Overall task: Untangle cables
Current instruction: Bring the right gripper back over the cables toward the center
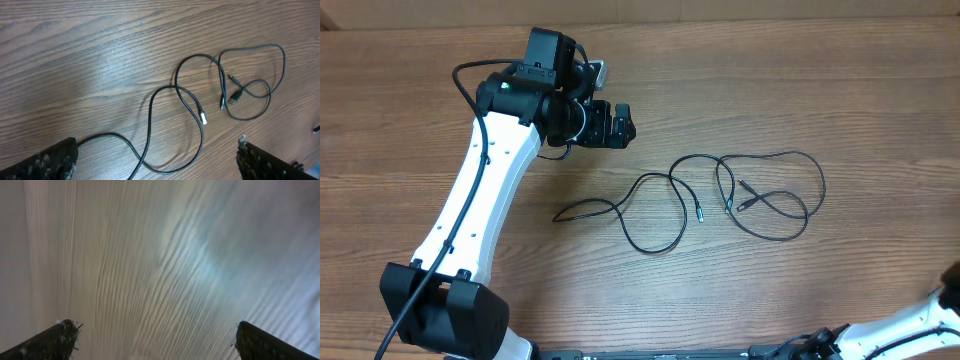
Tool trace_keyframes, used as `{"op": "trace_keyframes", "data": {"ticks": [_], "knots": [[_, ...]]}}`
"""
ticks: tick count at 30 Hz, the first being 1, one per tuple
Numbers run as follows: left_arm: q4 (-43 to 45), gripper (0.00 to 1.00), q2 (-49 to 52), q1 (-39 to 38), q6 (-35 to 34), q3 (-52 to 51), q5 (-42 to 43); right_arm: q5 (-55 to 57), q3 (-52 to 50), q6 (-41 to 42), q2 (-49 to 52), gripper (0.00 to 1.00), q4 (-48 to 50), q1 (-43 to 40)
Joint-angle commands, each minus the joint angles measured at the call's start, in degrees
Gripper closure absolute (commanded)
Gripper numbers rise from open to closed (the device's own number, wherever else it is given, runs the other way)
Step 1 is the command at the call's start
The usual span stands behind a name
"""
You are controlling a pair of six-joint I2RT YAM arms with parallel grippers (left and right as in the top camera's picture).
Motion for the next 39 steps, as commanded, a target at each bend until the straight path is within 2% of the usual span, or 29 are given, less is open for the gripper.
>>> {"op": "trace_keyframes", "data": {"ticks": [1,4,18,29,39], "knots": [[0.07,0.0,0.57,-0.22,0.26,0.81,-0.39,-0.61,-0.24,-5.73,0.13,0.0,-2.32,6.71],[0.04,0.0,0.57,-0.2,0.26,0.81,-0.39,-0.44,-0.24,-9.09,0.13,0.0,-4.7,13.97],[0.04,0.0,0.59,-0.22,0.26,0.81,-0.39,0.26,-0.33,-12.28,0.13,0.0,-10.27,37.83],[0.04,0.0,0.59,-0.22,0.26,0.81,-0.39,3.91,-0.35,-12.0,0.13,0.0,-13.44,51.04],[0.04,0.0,0.57,-0.2,0.26,0.81,-0.39,3.89,-0.35,-8.33,0.17,0.0,-10.47,57.31]]}}
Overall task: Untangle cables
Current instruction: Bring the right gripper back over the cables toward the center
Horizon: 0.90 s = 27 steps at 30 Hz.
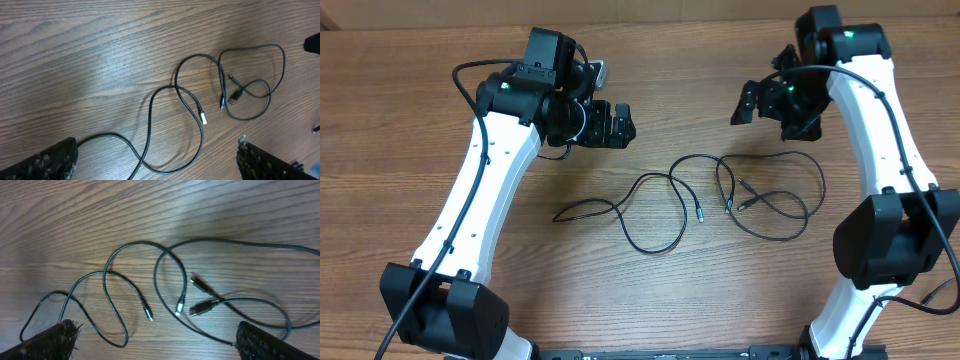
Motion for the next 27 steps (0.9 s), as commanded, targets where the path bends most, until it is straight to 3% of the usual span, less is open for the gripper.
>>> {"op": "trace_keyframes", "data": {"ticks": [1,7,18,20,27], "knots": [[0.04,0.0,0.57,-0.2,0.24,0.81,-0.39,0.61,-0.35,1.77,0.17,0.0,0.31,1.36],[0.07,0.0,0.59,-0.2,0.24,0.81,-0.39,0.63,-2.84,1.92,0.17,0.0,2.21,3.3],[0.07,0.0,0.57,-0.2,0.24,0.81,-0.39,-5.25,-23.21,3.28,0.17,0.05,14.51,5.4],[0.07,0.0,0.57,-0.2,0.24,0.81,-0.39,-5.29,-26.82,3.32,0.17,0.09,17.22,5.99],[0.04,0.0,0.59,-0.2,0.24,0.81,-0.39,-6.08,-34.1,3.3,0.17,0.37,24.06,7.21]]}}
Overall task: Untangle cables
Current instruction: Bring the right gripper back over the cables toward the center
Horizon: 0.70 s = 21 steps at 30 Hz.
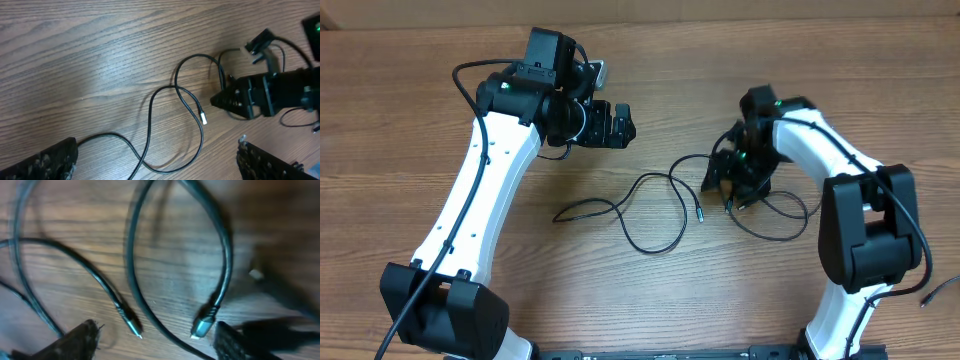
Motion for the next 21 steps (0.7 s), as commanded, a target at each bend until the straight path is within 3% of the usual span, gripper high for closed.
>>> {"op": "trace_keyframes", "data": {"ticks": [1,8,12,17,21], "knots": [[0.07,0.0,0.57,-0.2,0.26,0.81,-0.39,-0.85,-0.79,0.17,0.15,0.42,1.29,0.15],[0.04,0.0,0.59,-0.2,0.26,0.81,-0.39,-0.87,-0.76,0.22,0.15,0.66,2.78,0.22],[0.07,0.0,0.59,-0.2,0.26,0.81,-0.39,-0.87,-0.76,0.2,0.15,0.73,2.97,0.31],[0.07,0.01,0.59,-0.2,0.28,0.81,-0.39,-0.87,-0.76,0.2,0.15,0.96,2.71,0.31],[0.07,0.0,0.59,-0.2,0.26,0.81,-0.39,-0.92,-0.76,0.2,0.15,0.96,2.1,0.31]]}}
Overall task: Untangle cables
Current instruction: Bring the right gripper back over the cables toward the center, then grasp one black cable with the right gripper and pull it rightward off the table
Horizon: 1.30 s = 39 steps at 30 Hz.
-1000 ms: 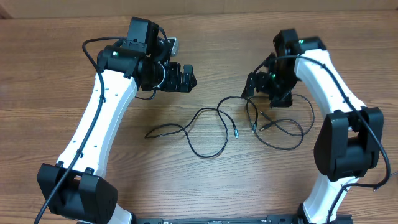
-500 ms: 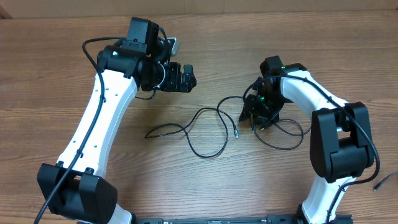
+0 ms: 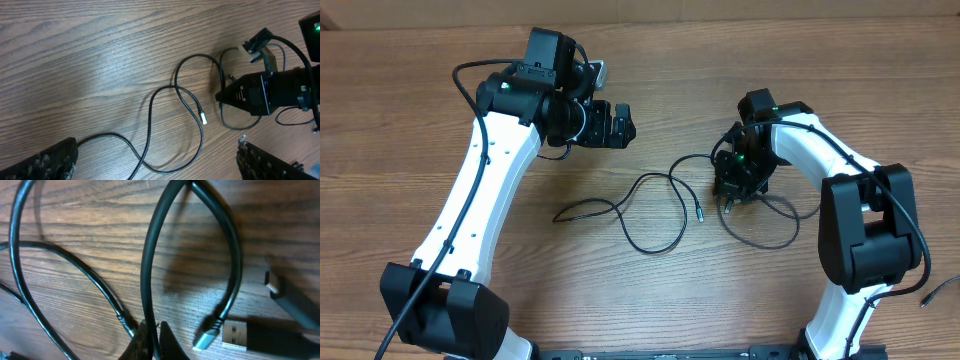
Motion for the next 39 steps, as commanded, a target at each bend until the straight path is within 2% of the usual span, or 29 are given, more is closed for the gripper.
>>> {"op": "trace_keyframes", "data": {"ticks": [1,7,15,19,27,29,34,37,39], "knots": [[0.04,0.0,0.57,-0.2,0.26,0.81,-0.39,-0.33,0.0,0.02,0.15,0.96,-0.46,0.17],[0.04,0.0,0.59,-0.2,0.26,0.81,-0.39,-0.33,0.92,-0.2,0.13,0.96,-3.3,-0.04],[0.04,0.0,0.57,-0.2,0.26,0.81,-0.39,1.42,11.39,-0.9,0.02,0.96,-16.22,-0.66],[0.04,0.0,0.57,-0.2,0.26,0.81,-0.39,7.43,21.27,-0.9,0.02,0.96,-23.43,-0.66],[0.04,0.0,0.59,-0.2,0.26,0.81,-0.39,16.13,51.04,-0.87,0.02,0.96,-36.41,-0.7],[0.04,0.0,0.57,-0.2,0.26,0.81,-0.39,16.68,61.05,-0.85,0.02,0.96,-38.07,-0.94],[0.02,0.0,0.57,-0.2,0.26,0.81,-0.39,18.71,75.58,-0.83,-0.72,0.96,-37.55,-1.79],[0.04,0.0,0.57,-0.2,0.26,0.81,-0.39,24.7,82.34,-0.81,-0.74,0.96,-37.35,-2.34],[0.02,0.0,0.57,-0.2,0.26,0.81,-0.39,33.16,88.04,-0.81,-0.74,0.96,-37.35,-3.41]]}}
